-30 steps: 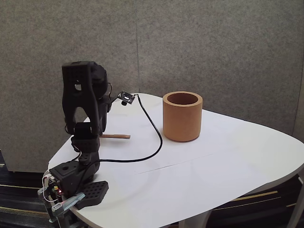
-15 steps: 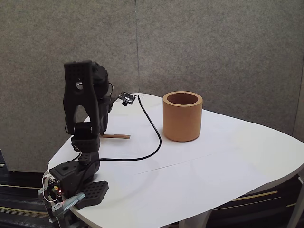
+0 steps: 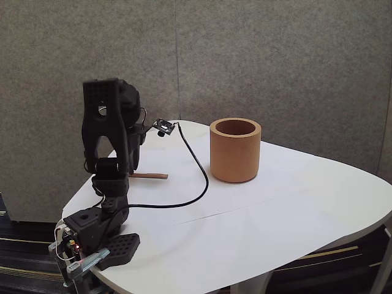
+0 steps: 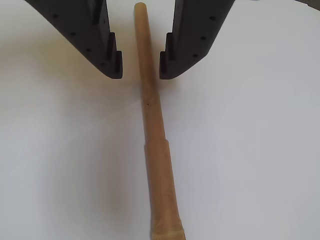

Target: Grab the pen and put it in the pen holder.

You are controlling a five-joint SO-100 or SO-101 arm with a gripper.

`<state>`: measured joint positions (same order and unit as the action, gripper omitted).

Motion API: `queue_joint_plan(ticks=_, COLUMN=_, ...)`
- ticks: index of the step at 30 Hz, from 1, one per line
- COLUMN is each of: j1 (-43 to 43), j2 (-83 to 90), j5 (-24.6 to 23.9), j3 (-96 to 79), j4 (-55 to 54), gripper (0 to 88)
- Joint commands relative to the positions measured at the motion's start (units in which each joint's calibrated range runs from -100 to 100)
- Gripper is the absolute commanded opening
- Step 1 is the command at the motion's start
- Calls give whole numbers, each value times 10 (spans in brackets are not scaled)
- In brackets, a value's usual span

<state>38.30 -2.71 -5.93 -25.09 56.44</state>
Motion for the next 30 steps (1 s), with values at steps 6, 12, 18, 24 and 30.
queue_joint_plan(ticks=6, j1=-1, j2=3, j5=-8, j3=29, j4=1, gripper=107)
queue_joint_plan(ticks=12, j1=2, j2=3, j5=-5, j3=25, j4=3, gripper=162)
queue_joint_plan(ticks=18, j1=1, j2=3, j5=-7, j3=25, j4=3, gripper=397)
queue_joint_plan(ticks=24, j1=9, j2=3, j5=-7, j3=11, j4=3, gripper=443)
queue_joint_plan(ticks=30, j1=11, j2=2, j5=-7, j3=-15, j4=-4, gripper=443)
